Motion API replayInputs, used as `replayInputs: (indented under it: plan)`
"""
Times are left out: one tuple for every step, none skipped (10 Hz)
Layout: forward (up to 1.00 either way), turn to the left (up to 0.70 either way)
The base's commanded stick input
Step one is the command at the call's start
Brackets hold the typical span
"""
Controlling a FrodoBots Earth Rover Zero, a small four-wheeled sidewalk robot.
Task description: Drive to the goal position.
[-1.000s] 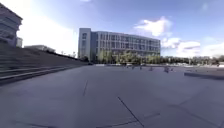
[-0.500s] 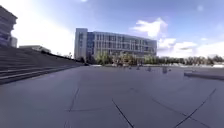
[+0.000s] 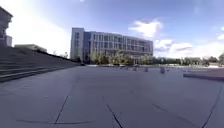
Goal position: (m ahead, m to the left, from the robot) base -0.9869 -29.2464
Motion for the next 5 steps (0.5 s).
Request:
replayInputs:
  plan:
    - [0.7,-0.14]
    - [0.7,-0.14]
    - [0.7,-0.14]
    - [0.7,-0.14]
    - [0.7,-0.14]
